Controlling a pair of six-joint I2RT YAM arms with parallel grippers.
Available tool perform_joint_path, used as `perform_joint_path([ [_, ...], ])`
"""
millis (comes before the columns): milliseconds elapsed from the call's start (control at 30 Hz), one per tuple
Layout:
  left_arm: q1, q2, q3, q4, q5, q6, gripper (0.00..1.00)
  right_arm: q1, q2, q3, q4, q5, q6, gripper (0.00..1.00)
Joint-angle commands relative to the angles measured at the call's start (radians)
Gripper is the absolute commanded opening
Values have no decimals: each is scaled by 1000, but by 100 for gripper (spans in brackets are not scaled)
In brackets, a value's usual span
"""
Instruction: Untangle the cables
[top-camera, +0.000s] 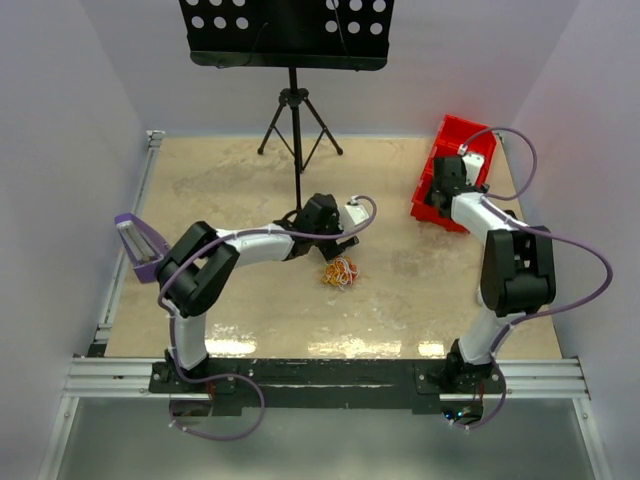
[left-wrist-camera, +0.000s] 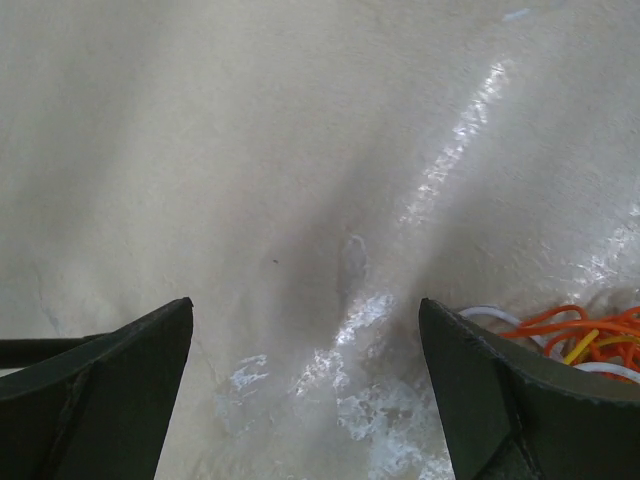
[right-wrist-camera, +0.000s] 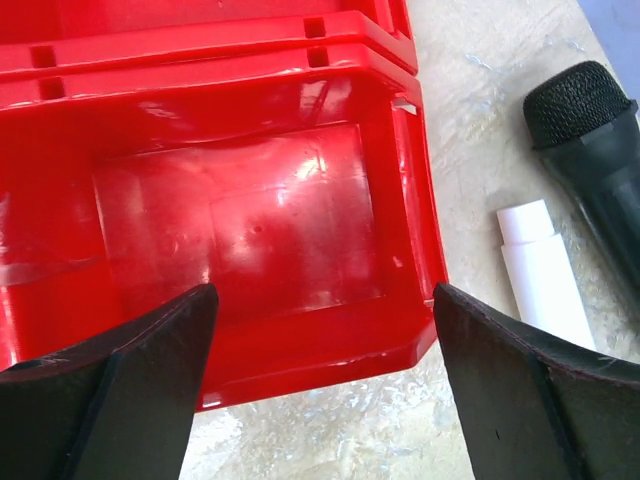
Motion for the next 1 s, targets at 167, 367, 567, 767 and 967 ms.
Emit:
perform_joint_path([
  [167, -93, -104, -149, 53, -19, 134, 100, 6, -92, -103, -5, -131, 38, 85],
  [367, -127, -190, -215, 7, 33, 141, 100, 15, -176, -184, 15, -281, 53, 82],
  [567, -139, -282, -244, -51, 96, 129, 100, 177, -196, -226, 55, -384, 151, 82],
  [767, -139, -386, -286, -64, 99, 121, 100, 312, -139, -189, 101, -473, 249, 82],
  [967, -43, -472, -197, -122, 81, 7, 100, 334, -171, -76, 3, -404, 196, 85],
])
